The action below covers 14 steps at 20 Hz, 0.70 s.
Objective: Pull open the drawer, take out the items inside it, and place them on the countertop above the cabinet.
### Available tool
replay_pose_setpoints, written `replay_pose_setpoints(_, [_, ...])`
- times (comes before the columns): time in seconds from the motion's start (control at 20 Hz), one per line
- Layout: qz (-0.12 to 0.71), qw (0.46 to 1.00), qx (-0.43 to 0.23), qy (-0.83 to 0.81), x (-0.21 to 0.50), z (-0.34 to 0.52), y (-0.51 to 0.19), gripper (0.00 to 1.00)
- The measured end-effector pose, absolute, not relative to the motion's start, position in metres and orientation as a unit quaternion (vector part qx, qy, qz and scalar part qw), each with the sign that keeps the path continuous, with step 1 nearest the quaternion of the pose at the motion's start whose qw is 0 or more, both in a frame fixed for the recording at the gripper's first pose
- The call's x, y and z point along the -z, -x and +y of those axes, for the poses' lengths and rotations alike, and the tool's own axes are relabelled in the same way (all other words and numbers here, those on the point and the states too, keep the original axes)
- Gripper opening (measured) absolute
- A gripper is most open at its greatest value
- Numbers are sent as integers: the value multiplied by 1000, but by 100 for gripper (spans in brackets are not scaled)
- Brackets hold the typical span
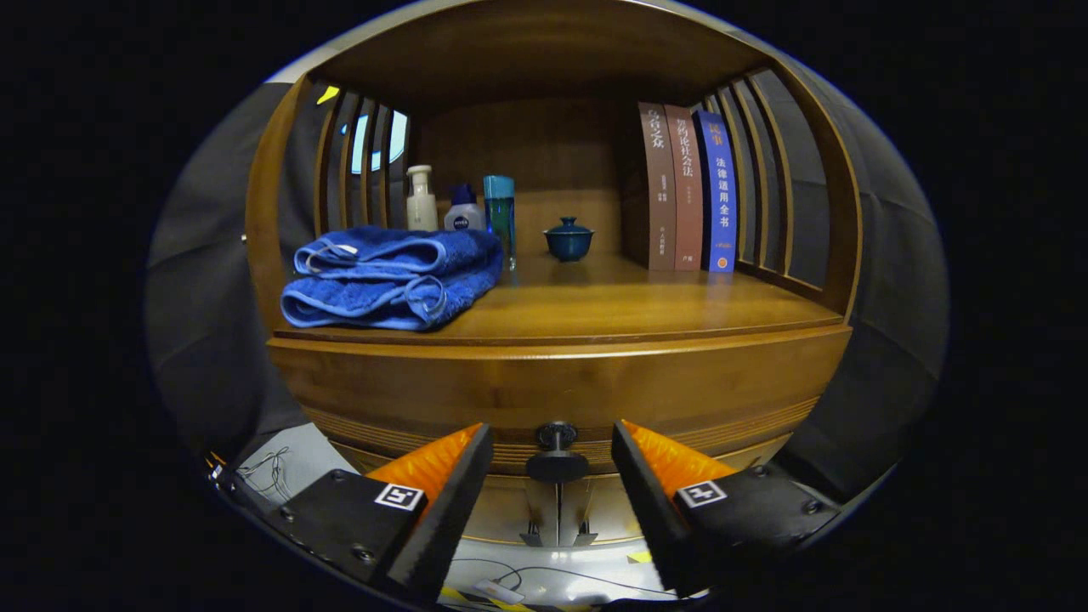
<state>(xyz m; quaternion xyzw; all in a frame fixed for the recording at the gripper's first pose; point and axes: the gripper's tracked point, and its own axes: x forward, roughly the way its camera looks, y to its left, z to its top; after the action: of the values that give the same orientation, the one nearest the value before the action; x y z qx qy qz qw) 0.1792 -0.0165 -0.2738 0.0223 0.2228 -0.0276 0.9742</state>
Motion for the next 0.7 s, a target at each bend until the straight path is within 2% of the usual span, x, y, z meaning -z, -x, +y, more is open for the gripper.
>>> replay_pose_setpoints(0.05, [224,974,28,-25,278,-16,-183,88])
replay_pose_setpoints(0.1, [229,973,29,-25,283,-17,-186,88])
replay_pose_setpoints(0.4, [245,968,55,-5,294,-27,-184,50])
replay_pose_setpoints(0.55, [248,967,50,-10,295,-27,-185,41])
replay_pose_setpoints(0.7, [250,967,46,4,296,-27,-184,41])
